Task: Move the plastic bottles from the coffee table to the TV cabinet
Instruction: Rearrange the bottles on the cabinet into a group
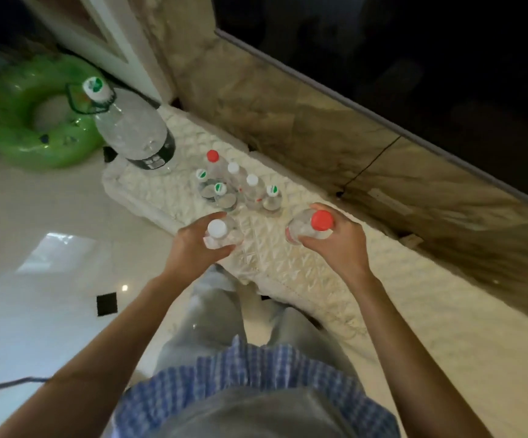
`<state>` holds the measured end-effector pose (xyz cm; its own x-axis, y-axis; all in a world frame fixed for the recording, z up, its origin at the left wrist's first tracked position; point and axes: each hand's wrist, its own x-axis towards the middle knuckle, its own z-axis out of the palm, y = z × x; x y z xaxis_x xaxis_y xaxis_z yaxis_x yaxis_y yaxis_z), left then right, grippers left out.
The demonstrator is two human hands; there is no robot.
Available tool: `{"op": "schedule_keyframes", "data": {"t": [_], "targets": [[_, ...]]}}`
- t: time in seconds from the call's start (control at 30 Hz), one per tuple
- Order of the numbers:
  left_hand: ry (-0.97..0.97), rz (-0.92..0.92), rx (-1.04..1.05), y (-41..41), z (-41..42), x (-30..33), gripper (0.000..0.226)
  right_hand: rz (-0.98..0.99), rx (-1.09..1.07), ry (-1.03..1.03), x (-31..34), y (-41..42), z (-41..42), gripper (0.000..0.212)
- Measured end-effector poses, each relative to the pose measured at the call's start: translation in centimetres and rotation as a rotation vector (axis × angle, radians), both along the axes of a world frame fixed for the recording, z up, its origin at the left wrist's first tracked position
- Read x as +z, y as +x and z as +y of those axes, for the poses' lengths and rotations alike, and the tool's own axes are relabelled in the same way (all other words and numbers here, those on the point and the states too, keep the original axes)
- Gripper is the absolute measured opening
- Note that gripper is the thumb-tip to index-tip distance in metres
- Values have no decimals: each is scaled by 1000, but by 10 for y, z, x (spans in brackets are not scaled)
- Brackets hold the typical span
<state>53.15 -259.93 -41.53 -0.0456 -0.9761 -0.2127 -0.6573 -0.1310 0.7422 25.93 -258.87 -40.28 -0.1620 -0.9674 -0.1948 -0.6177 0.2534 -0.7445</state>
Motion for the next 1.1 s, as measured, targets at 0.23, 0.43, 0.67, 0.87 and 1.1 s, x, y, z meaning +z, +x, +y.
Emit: {"op": "schedule_keyframes", "data": {"t": [0.23,0.43,0.67,0.87,1.1], "targets": [[-40,-13,-377,66,-76,-20,67,72,-277,53,-14,58,12,59],[-129,-14,-584,93,-111,-41,64,133,-427,107,-34,110,20,59],[-151,-3,-739,82,-114,-84,62,125,-493,134,-82,139,18,59],[-187,4,-814,57,-118,-122,64,155,-525,87,-129,145,12,59],[-130,64,-744,35,-127,-160,63,132,-554,69,-183,143,-3,61]]}}
